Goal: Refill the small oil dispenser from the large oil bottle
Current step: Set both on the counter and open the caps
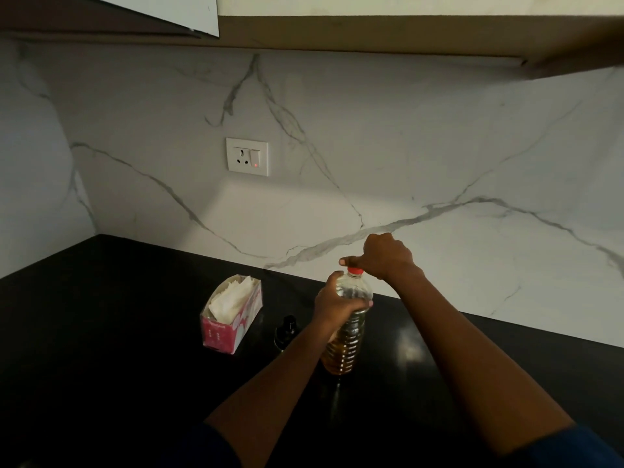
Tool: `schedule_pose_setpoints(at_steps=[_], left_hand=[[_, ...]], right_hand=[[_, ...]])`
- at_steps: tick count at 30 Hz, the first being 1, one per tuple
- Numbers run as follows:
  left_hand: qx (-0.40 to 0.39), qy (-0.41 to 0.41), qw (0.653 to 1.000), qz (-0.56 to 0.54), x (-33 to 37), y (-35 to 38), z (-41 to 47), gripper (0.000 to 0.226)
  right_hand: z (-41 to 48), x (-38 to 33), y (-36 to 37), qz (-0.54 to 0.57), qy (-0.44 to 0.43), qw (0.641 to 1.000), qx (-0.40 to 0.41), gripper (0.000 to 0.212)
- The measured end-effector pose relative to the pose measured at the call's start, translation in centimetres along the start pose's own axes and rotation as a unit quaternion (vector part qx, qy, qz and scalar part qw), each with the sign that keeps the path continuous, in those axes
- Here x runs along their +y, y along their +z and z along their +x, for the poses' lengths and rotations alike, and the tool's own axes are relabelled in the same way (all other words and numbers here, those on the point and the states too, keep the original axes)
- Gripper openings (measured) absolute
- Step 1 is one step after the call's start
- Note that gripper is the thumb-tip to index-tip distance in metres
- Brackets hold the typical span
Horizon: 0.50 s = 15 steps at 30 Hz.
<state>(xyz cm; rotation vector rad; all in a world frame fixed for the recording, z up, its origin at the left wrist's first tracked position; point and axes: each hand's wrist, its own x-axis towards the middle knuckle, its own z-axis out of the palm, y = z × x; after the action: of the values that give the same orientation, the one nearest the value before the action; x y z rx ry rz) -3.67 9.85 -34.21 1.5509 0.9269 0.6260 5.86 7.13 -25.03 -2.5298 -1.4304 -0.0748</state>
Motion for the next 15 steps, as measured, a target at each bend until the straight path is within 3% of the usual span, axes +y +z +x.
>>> schedule_pose_setpoints(at_steps=[3, 7, 13, 15], left_hand=[[-0.003, -0.004, 1.000, -0.009, -0.1, 0.1, 0.7, 0.085], [-0.003, -0.009, 1.000, -0.004, -0.1, 0.2, 1.6, 0.087], [-0.004, -0.014, 1.000, -0.013, -0.3, 0.4, 2.3, 0.087], [-0.009, -0.015, 1.000, -0.020, -0.4, 0.4, 2.4, 0.087]], right_hand=[[0.5, -0.2, 0.0, 0.031, -0.019, 0.999, -0.026, 0.049], [1.4, -0.4, -0.5, 0.061, -0.080, 0.991, -0.086, 0.021], [2.2, 0.0, -0.3, 0.044, -0.086, 0.992, -0.077, 0.052], [2.2, -0.1, 0.0, 0.018, -0.069, 0.996, -0.054, 0.053]])
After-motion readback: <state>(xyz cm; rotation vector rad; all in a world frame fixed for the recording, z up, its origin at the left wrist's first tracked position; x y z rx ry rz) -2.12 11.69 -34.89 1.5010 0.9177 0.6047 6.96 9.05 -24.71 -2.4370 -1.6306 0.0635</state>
